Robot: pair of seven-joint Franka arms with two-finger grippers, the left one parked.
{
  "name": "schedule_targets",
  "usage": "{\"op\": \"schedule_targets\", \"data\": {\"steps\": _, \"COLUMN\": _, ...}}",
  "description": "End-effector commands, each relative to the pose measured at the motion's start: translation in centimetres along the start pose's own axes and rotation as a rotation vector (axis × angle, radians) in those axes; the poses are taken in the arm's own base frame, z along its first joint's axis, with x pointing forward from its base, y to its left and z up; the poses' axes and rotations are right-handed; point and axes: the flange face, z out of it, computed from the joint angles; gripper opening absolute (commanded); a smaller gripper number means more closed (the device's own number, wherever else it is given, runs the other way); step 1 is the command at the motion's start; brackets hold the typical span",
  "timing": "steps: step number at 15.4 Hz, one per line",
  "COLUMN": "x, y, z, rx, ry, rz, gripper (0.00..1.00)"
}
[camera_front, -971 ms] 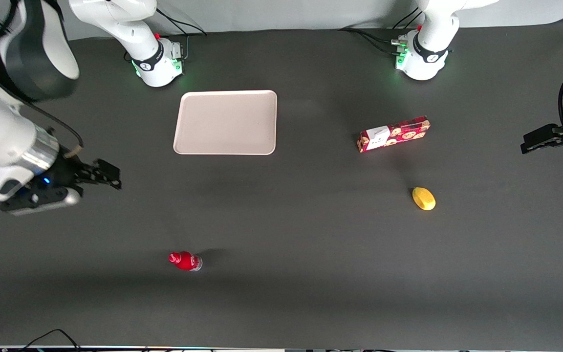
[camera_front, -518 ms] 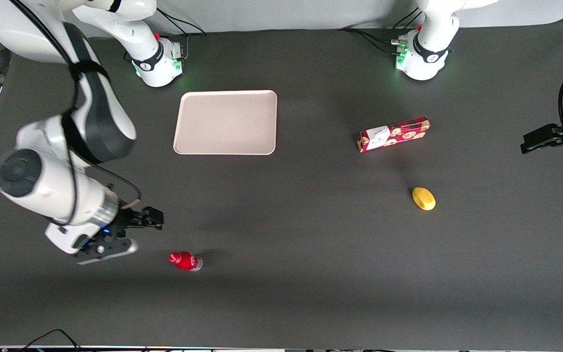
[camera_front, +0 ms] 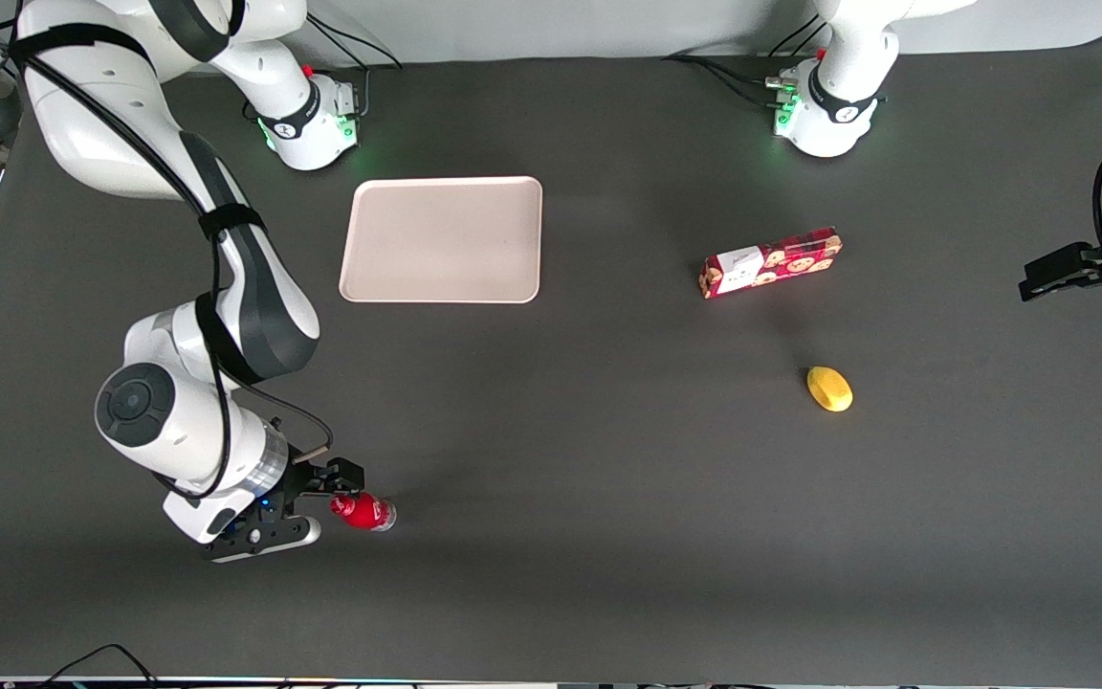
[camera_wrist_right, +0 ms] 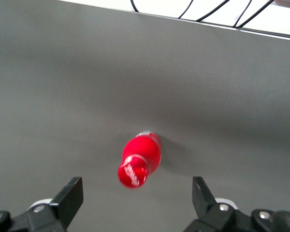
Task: Place coke bottle on tray
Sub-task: 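Close the right gripper around the bottle's neck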
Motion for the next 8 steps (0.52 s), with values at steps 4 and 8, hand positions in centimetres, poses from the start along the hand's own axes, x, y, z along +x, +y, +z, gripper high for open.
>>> {"op": "schedule_targets", "data": {"steps": 4, "x": 0.3, "y": -0.2, "z": 3.7, "rx": 0.004, "ry": -0.007, "rz": 0.040, "gripper": 1.00}}
{"op": "schedule_targets", "data": {"steps": 8, "x": -0.3, "y": -0.8, "z": 5.3, "rx": 0.004, "ry": -0.018, "rz": 0.029, "gripper": 1.00}}
